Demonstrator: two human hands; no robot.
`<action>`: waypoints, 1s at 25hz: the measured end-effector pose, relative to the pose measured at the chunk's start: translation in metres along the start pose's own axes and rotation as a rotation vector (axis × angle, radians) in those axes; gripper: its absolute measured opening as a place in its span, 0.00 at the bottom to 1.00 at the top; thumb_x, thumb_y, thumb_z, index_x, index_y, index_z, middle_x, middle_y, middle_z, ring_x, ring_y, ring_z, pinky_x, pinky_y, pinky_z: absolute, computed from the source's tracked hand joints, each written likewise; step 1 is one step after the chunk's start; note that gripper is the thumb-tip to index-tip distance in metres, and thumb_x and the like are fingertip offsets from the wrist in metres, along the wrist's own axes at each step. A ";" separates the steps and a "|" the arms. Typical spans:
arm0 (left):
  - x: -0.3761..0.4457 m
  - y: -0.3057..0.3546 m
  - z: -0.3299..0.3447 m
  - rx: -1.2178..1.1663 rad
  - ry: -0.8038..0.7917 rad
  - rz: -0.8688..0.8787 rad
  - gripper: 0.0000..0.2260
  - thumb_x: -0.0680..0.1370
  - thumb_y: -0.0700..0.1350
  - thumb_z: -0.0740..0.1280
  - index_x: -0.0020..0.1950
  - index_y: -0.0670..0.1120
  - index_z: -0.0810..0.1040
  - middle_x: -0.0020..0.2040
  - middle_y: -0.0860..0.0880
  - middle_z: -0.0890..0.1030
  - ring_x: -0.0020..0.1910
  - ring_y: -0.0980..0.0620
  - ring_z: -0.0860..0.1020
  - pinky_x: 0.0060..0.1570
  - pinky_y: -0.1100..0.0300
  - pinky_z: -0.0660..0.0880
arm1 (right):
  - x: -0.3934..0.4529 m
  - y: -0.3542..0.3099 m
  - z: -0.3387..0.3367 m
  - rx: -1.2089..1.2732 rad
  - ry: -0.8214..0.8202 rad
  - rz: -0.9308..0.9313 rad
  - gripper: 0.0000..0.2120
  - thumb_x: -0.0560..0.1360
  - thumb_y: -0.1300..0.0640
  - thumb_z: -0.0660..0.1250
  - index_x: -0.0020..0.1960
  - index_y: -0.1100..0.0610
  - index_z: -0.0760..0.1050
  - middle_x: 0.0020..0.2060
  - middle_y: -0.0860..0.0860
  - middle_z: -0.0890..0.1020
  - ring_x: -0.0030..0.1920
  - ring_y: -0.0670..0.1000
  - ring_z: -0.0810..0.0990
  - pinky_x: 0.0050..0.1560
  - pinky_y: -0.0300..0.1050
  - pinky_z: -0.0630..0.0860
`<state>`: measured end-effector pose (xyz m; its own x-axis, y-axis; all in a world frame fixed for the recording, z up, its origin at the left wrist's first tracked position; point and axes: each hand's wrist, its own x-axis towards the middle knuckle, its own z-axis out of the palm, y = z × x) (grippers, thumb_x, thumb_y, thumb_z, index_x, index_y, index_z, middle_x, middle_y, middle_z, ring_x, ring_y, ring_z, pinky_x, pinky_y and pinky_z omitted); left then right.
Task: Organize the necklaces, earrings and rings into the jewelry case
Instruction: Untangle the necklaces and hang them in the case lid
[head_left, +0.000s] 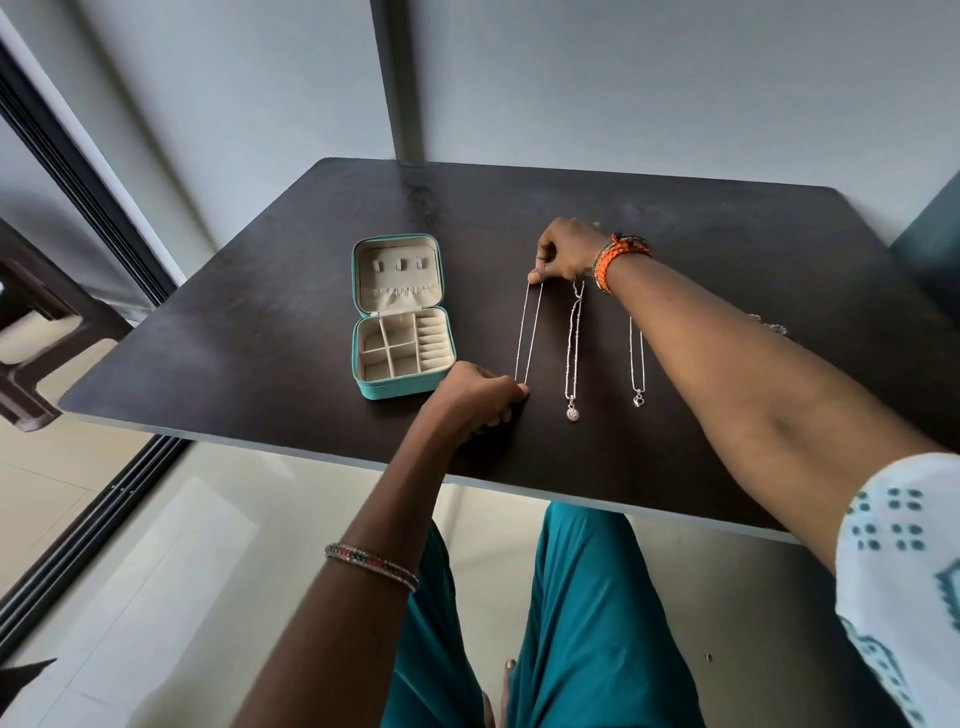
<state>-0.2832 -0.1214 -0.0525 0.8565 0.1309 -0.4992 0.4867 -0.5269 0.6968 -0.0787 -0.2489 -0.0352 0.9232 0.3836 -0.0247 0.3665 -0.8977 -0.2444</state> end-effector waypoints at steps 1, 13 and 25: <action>-0.001 0.000 0.000 0.005 0.002 0.005 0.17 0.77 0.53 0.66 0.32 0.44 0.74 0.26 0.50 0.72 0.26 0.55 0.68 0.27 0.63 0.64 | 0.000 -0.001 0.000 0.002 0.002 0.004 0.13 0.68 0.47 0.74 0.45 0.56 0.81 0.45 0.51 0.82 0.56 0.54 0.78 0.68 0.59 0.62; -0.018 -0.026 0.029 0.004 0.543 0.468 0.18 0.77 0.56 0.62 0.33 0.46 0.72 0.26 0.53 0.73 0.28 0.54 0.72 0.32 0.59 0.66 | -0.038 0.025 -0.033 0.048 0.246 0.098 0.15 0.74 0.65 0.59 0.50 0.52 0.82 0.55 0.52 0.81 0.60 0.56 0.75 0.64 0.53 0.62; -0.004 -0.039 0.039 0.479 0.406 0.944 0.19 0.74 0.62 0.55 0.56 0.56 0.78 0.77 0.52 0.56 0.76 0.50 0.41 0.68 0.45 0.50 | -0.026 0.051 0.008 -0.159 0.160 0.229 0.27 0.71 0.67 0.61 0.64 0.43 0.74 0.66 0.57 0.68 0.68 0.61 0.61 0.67 0.58 0.58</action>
<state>-0.3127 -0.1344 -0.0979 0.8811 -0.2722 0.3866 -0.4247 -0.8150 0.3941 -0.0847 -0.3029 -0.0553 0.9857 0.1400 0.0943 0.1489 -0.9842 -0.0957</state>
